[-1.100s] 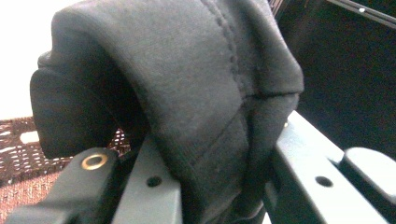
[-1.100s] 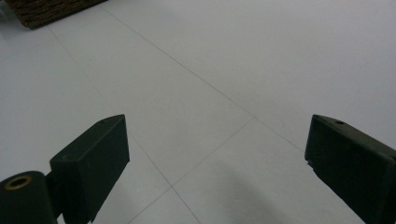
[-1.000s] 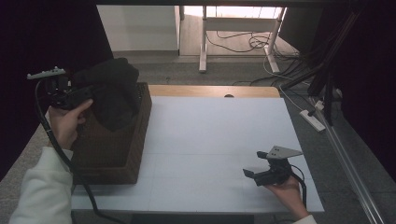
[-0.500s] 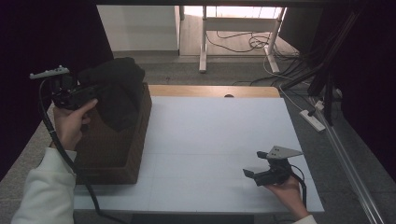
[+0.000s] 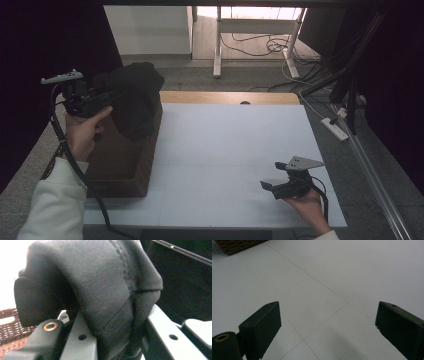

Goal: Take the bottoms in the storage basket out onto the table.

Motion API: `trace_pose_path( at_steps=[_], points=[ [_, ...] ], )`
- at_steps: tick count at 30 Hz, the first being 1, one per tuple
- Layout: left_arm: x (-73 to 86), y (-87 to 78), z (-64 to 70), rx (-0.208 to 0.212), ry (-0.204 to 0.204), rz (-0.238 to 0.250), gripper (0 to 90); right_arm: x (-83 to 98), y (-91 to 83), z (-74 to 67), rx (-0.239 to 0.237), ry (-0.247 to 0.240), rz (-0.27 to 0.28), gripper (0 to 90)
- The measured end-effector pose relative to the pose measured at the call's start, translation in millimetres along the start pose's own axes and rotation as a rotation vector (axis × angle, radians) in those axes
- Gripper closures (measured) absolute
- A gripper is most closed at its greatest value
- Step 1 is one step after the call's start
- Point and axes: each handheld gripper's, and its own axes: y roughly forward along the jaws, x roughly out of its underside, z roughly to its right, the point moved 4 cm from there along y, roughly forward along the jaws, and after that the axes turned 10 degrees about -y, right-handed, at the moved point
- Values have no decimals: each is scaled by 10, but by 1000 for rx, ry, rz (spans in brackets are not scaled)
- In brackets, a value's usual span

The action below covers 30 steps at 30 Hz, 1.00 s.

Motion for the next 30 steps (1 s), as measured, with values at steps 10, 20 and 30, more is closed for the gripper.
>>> trace_pose_path(
  at_steps=[10,20,30],
  points=[
    [21,109,162,38,20,-15,780,0,-1,0,0,1,1,64],
    [28,221,337,82,38,-28,780,-1,-1,0,1,0,1,64],
    [113,399,500,141,41,-61,780,-5,-14,8,6,2,4,64]
  ],
)
